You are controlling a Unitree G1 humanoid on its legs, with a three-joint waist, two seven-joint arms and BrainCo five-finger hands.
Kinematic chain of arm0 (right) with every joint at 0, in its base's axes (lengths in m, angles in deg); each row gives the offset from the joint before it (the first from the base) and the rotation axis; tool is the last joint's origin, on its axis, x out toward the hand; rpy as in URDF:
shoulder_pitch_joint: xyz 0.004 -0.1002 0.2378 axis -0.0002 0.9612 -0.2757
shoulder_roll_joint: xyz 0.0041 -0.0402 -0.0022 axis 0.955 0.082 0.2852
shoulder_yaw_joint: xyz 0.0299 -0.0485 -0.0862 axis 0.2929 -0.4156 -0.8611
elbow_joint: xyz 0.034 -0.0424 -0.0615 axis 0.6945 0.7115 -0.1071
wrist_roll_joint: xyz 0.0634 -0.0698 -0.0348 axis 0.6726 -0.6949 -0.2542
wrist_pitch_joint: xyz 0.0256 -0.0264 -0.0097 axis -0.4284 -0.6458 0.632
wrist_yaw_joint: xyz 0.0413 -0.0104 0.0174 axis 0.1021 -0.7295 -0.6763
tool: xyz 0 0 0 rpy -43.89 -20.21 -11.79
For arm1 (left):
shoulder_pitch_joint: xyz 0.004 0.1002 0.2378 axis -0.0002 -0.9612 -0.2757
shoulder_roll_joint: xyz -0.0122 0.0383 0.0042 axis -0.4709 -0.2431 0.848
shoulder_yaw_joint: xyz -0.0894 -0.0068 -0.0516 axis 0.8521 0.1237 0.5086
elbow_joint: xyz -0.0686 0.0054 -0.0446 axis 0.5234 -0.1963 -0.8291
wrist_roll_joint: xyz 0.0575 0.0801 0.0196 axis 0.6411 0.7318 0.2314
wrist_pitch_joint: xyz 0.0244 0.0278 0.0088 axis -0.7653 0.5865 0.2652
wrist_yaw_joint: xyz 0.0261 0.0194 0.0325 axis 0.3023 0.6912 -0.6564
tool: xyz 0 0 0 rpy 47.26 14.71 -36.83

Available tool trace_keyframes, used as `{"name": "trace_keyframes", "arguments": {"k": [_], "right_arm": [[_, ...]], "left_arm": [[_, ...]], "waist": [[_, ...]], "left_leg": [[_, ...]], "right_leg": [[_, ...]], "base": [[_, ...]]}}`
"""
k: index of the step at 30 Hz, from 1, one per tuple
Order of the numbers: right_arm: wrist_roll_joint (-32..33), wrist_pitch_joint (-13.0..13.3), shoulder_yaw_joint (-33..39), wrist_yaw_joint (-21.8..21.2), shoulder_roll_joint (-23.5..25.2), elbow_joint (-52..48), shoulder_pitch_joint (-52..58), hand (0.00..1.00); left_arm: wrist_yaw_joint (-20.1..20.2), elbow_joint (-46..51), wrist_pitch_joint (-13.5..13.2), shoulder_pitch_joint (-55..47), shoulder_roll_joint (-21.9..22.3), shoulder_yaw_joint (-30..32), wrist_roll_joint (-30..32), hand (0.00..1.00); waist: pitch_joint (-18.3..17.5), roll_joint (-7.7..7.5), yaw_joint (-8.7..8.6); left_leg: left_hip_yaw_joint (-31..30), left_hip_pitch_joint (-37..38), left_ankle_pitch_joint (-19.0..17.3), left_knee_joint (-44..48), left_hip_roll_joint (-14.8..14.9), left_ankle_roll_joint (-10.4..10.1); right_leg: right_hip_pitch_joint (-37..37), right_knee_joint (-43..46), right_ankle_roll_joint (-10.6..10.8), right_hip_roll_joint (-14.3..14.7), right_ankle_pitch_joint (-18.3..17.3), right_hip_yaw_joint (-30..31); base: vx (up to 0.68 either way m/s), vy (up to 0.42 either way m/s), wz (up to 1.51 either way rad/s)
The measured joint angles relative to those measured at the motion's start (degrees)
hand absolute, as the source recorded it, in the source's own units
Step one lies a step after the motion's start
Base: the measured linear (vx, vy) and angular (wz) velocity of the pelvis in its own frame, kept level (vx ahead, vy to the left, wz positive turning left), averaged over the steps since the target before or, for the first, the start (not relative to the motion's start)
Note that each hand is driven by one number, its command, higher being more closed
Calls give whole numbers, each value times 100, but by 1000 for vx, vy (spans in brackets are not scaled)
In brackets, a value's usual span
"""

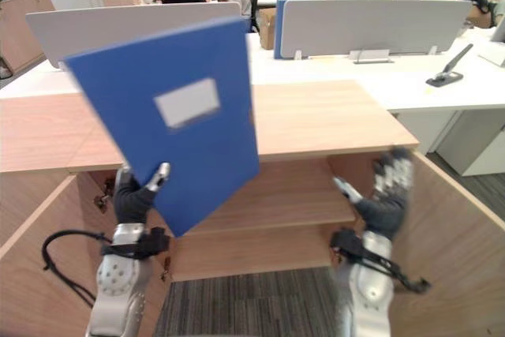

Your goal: Walk over to the cabinet, pick up the folder, carry it to the office cabinet, place the folder inside the office cabinet, then close the office cabinet door

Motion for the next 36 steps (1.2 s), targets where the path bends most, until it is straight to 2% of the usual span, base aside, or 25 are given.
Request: {"name": "trace_keyframes", "arguments": {"k": [4, 7, 8, 10, 11, 14, 20, 25, 29, 32, 36], "right_arm": [[1092, 116, -488, -620, -611, 318, -782, 0], [1808, 128, -860, -884, -1186, 629, -1327, 0], [2272, 118, -1075, -1033, -1450, 813, -1612, 0], [2706, 100, -1392, -1148, -1771, 1093, -2013, 0], [3233, 44, -1568, -1229, -1970, 1312, -2329, 0], [3792, -34, -1935, -1291, -2326, 1686, -2856, 0], [4449, -167, -2352, -1298, -2530, 2435, -3573, 0], [4493, -183, -2463, -1294, -2535, 2733, -3765, 0], [4512, -345, -2574, -1319, -2527, 2774, -3772, 0], [4436, -519, -2560, -1403, -2515, 2911, -3646, 0], [4413, -589, -2497, -1408, -2510, 2969, -3408, 0]], "left_arm": [[101, -404, 0, 350, -288, -172, 474, 100], [109, -644, 2, 420, -478, -177, 516, 100], [134, -721, 5, 433, -559, -204, 505, 100], [153, -771, 15, 438, -666, -318, 431, 100], [136, -836, 49, 438, -669, -328, 185, 100], [75, -863, 162, 437, -745, -329, -122, 100], [18, -941, 268, 437, -972, -580, -705, 100], [-26, -940, 279, 436, -1180, -610, -956, 100], [-56, -912, 305, 438, -1208, -302, -966, 100], [-154, -567, 287, 454, -1214, 160, -1185, 100], [-346, -300, 67, 623, -1193, 738, -1436, 100]], "waist": [[16, -25, -5], [27, -42, -5], [34, -54, -4], [48, -75, 6], [55, -89, 27], [68, -110, 31], [86, -141, 91], [113, -185, 115], [130, -214, 121], [132, -216, 118], [134, -219, 125]], "left_leg": [[-52, -4, -14, 1, -19, 14], [-72, -6, -33, 1, -24, 39], [-77, -6, -35, 1, -25, 41], [-86, -8, -37, 1, -25, 41], [-85, -8, -27, 1, -30, 61], [-84, -8, -38, 1, -55, 78], [-64, -14, -46, 1, -142, 126], [-20, -14, -55, -1, -235, 204], [-22, -15, -47, -1, -262, 225], [-45, -17, -28, -4, -311, 254], [-104, -15, -8, -5, -333, 275]], "right_leg": [[-18, 14, -4, -3, 7, -1], [-25, 14, -4, -1, 14, -5], [-29, 13, 0, -1, 22, -13], [-33, 13, 9, -2, 39, -56], [-37, 12, 20, -6, 59, -74], [-40, 12, 49, -44, 82, -155], [-39, -1, 136, -151, 145, -218], [-35, -73, 188, -257, 250, -260], [-18, -112, 185, -300, 297, -383], [16, -147, 185, -353, 297, -427], [86, -213, 174, -386, 320, -548]], "base": [[0, 0, 0], [0, 0, 0], [0, 0, 0], [0, 0, 0], [0, 0, 0], [0, 0, 0], [-5, 36, -1], [-22, 54, -4], [-38, 28, 1], [-18, 16, 4], [-16, 16, 9]]}}
